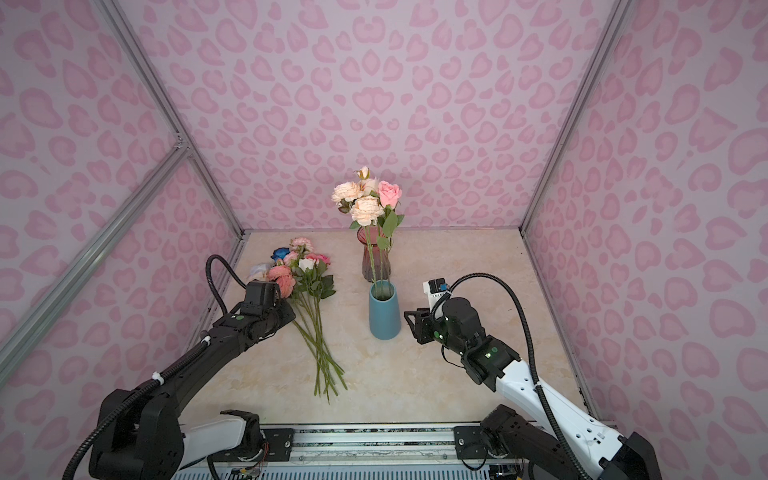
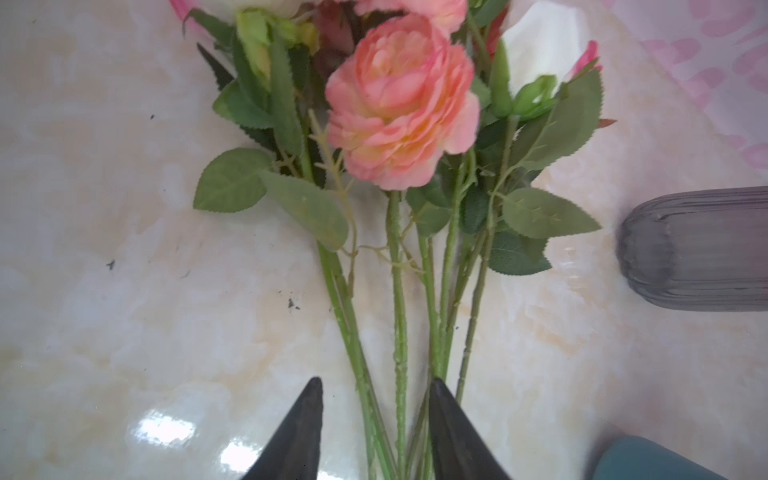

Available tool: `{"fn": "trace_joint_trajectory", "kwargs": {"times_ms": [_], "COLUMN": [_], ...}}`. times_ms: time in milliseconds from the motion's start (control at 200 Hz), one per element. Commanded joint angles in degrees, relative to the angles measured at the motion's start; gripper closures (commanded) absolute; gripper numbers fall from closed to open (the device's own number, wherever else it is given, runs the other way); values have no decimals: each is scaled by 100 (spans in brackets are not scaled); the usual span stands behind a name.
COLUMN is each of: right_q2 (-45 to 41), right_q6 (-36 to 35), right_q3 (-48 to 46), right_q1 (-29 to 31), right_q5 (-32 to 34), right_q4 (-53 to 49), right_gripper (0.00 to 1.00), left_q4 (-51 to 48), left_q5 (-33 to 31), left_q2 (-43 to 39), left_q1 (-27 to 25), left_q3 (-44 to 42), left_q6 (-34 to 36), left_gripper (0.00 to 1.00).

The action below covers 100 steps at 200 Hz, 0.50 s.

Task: Arrange the flowers into the vase
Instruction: 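Lower the left gripper into the rose pile and grasp a stem, then lift the white rose stem high with the left gripper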

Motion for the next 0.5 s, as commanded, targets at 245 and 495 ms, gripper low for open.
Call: {"fn": "trace_joint_trajectory", "kwargs": {"times_ms": [245, 495], "right_q2": [82, 27], "right_q6": [-20, -64], "right_q3": [-65, -129], "right_q1": [-2, -19], "right_q5": [-97, -25], "right_q4": [194, 162], "right_gripper": [56, 56], "left_q4": [435, 754], "left_q5": [-171, -62], "left_q2": [1044, 1365], "left_q1": [9, 15], "left_q3": [166, 231], "left_q6": [-103, -38], "left_gripper": [71, 77]}}
